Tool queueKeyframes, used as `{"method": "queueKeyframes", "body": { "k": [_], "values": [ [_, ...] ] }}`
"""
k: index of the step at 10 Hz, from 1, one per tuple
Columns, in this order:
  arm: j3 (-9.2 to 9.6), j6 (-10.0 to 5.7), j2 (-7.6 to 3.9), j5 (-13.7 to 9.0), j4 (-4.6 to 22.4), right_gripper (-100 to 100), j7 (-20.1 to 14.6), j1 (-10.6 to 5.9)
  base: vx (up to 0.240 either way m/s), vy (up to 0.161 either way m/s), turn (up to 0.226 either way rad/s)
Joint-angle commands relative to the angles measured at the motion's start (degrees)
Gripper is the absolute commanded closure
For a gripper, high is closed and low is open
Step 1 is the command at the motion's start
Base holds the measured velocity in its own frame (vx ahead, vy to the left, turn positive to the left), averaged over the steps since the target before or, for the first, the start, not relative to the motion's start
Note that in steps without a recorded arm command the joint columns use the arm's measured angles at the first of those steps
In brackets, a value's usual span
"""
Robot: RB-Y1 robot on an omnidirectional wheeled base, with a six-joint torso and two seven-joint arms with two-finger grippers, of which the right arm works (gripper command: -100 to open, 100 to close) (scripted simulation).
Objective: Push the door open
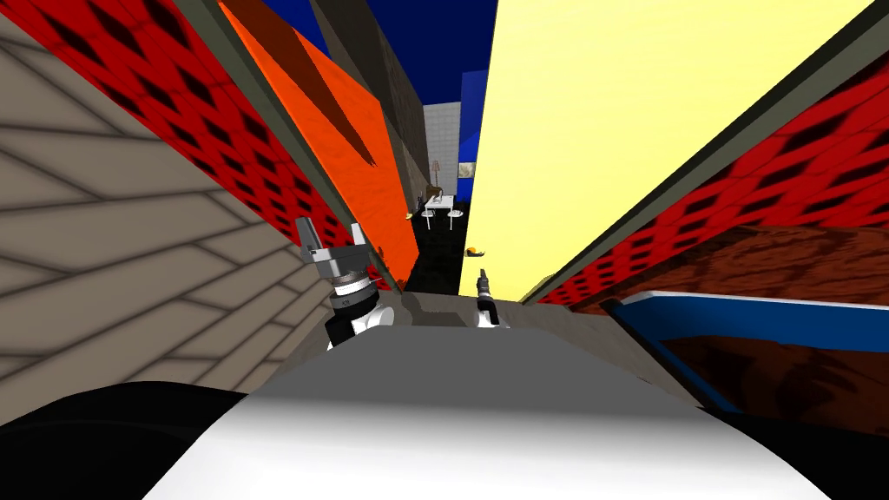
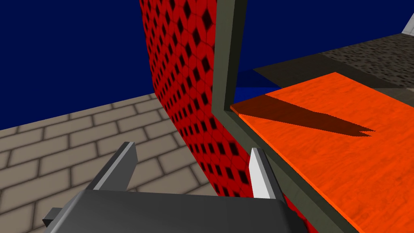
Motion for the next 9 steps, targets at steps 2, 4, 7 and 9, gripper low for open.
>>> {"method": "queueKeyframes", "body": {
  "k": [2,4,7,9],
  "values": [
    [0.04,-0.5,0.85,-0.8,3.4,-100,0.3,-1.58,0.071,-0.063,0.053],
    [0.09,-0.7,1.35,-1.3,5.0,-100,0.5,-2.31,0.082,-0.067,0.045],
    [-0.09,-1.15,-1.4,-1.3,5.2,-100,0.1,-2.21,0.125,-0.014,0.022],
    [-0.25,-1.31,-2.28,-1.4,5.4,-100,0.0,-2.18,0.2,-0.012,0.028]
  ]
}}
